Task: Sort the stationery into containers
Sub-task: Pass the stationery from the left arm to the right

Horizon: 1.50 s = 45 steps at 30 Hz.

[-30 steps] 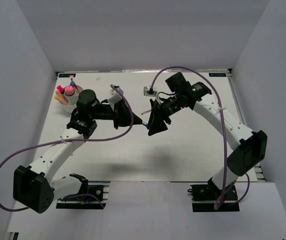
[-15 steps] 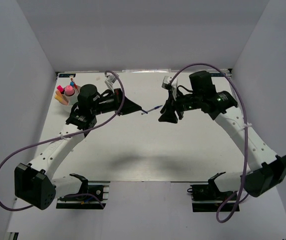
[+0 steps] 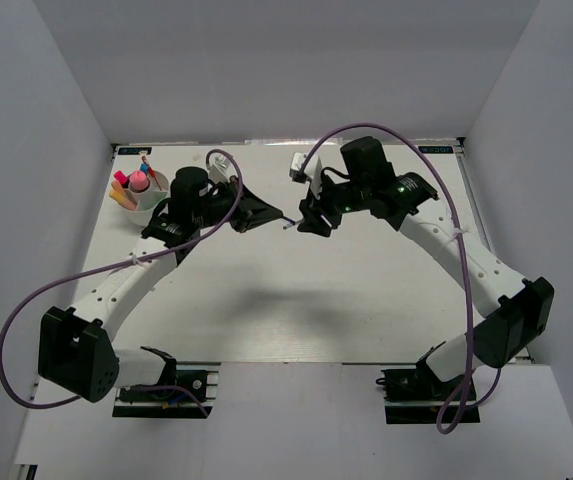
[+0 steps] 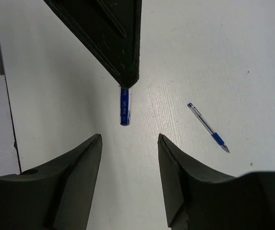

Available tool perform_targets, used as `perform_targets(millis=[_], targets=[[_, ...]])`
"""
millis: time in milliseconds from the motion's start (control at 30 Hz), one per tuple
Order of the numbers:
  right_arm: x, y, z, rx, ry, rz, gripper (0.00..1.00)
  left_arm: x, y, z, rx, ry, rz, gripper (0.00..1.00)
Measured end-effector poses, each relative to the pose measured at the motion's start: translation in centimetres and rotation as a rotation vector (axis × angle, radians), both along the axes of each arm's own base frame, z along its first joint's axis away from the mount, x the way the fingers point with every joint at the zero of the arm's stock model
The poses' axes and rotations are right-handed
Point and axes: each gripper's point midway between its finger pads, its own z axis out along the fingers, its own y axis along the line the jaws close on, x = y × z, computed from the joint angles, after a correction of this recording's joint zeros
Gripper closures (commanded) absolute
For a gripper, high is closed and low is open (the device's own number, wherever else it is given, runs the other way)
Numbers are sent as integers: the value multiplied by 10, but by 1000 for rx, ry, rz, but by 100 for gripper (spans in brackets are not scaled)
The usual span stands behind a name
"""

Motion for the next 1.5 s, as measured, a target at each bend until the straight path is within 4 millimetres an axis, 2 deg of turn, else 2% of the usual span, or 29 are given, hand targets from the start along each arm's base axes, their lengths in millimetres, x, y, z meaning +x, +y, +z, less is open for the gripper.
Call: perform_targets(millis=[333, 500, 567, 700, 1133, 1167, 1300, 1333, 1433, 1500], targets=[[-4, 11, 4, 37, -26, 61, 44, -5, -6, 14, -75, 17, -38, 100], [-8, 14, -5, 49, -9, 91, 44, -5, -9, 20, -110, 15, -59, 100], [-10, 15, -9, 50, 1, 99, 47, -5, -11, 21, -119, 21, -65, 100], [-8, 19, -4, 74, -12, 107, 53, -6, -11, 22, -128, 31, -69, 100], [-4, 23, 2, 100, -43, 115, 84, -5, -11, 16, -128, 69, -65, 100], [-3, 23, 2, 99, -44, 113, 83, -6, -11, 16, -129, 70, -65, 100], [-4, 23, 2, 99, -41, 115, 61, -6, -11, 16, -132, 76, -63, 100], [-4, 23, 2, 99, -40, 114, 59, -6, -11, 16, -133, 78, -63, 100], [-5, 24, 2, 98, -45, 119, 60, -5, -11, 16, -137, 86, -61, 100], [-5, 24, 2, 98, -48, 120, 69, -5, -11, 16, -138, 91, -59, 100]])
